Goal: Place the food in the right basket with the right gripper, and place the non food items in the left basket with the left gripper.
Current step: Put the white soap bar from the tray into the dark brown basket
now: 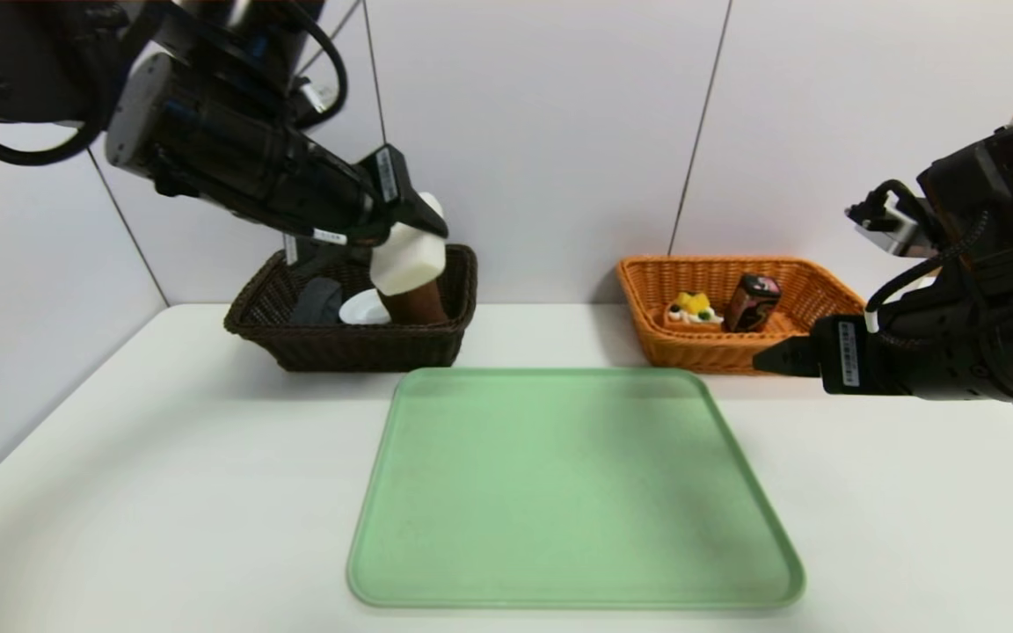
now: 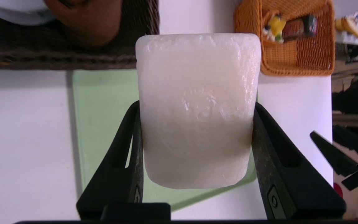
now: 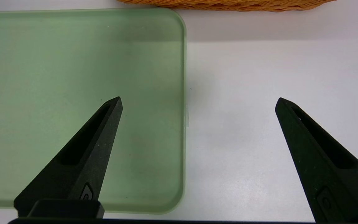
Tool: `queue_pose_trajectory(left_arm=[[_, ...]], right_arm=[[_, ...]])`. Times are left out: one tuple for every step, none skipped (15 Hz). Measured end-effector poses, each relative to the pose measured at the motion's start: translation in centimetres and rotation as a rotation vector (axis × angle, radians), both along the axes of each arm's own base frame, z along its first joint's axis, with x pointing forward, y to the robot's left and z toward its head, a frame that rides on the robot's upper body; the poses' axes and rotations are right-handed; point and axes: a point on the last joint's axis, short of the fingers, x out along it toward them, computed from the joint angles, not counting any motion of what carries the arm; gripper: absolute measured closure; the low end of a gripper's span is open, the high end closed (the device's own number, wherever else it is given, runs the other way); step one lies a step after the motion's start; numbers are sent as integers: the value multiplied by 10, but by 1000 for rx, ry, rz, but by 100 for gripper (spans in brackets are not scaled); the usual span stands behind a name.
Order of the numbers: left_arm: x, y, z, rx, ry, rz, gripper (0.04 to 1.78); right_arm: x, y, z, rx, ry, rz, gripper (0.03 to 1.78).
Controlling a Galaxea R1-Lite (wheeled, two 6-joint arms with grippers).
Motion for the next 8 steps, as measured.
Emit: queue_pose_trajectory(left_arm=[[3, 13, 4, -3, -19, 37, 84], [6, 26, 7, -4, -30, 76, 85], [11, 39, 7, 1, -34, 115, 85], [17, 49, 5, 14, -35, 142, 85], [24, 57, 1, 33, -32, 162, 85], [31, 66, -4, 55, -26, 182, 85], [37, 72, -8, 69, -18, 201, 85], [43, 77, -13, 81, -6, 217, 85]], right_arm=[[0, 0, 0, 0, 0, 1, 11], [0, 1, 0, 0, 0, 2, 11], [0, 1, 0, 0, 0, 4, 11], [0, 1, 0, 0, 0, 3, 11], [0, 1, 0, 0, 0, 4, 11], [-1, 1, 0, 0, -1, 4, 11], [-1, 0, 0, 1, -1, 4, 11], [-2, 0, 1, 2, -2, 3, 11]])
